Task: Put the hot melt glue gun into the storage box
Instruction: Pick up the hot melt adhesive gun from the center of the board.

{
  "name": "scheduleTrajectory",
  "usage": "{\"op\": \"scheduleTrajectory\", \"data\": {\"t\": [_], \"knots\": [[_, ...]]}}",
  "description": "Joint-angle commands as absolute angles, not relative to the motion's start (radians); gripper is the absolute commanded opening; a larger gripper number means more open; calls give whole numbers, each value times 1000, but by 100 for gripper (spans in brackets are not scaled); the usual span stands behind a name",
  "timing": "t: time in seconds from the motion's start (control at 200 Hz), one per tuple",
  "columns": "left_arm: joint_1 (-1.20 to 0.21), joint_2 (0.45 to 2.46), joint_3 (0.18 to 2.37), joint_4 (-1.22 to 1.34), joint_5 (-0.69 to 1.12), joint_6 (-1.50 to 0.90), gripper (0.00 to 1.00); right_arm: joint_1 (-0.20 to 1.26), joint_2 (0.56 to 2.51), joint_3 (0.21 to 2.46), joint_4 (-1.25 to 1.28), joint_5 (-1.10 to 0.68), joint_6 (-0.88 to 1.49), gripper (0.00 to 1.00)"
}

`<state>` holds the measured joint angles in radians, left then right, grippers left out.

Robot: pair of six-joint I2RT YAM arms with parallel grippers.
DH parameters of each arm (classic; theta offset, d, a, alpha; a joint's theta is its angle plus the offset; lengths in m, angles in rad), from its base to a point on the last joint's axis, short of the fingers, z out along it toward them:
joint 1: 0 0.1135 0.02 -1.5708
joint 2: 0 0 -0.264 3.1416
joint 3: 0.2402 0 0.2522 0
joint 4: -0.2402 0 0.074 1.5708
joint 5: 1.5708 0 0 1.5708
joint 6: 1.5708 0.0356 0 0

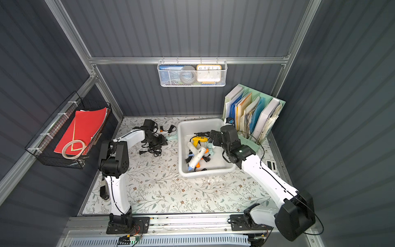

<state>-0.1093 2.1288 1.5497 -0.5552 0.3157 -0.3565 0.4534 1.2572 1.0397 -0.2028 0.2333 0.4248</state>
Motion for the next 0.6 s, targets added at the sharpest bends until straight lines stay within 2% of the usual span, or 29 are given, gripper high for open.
{"op": "scheduleTrajectory", "data": {"t": [0.0,0.175,0.285,0.34,0.595], "knots": [[-127,2122,1511,-591,259,-375,48,452,1266,1057,-187,237,410,99],[-133,2162,1552,-588,237,-354,50,451,1265,1055,-189,239,406,99],[-148,2199,1605,-588,195,-314,65,450,1266,1054,-186,237,409,99],[-160,2212,1632,-591,172,-279,69,450,1264,1052,-186,237,410,99],[-174,2258,1751,-614,204,-60,70,450,1261,1051,-183,235,413,99]]}}
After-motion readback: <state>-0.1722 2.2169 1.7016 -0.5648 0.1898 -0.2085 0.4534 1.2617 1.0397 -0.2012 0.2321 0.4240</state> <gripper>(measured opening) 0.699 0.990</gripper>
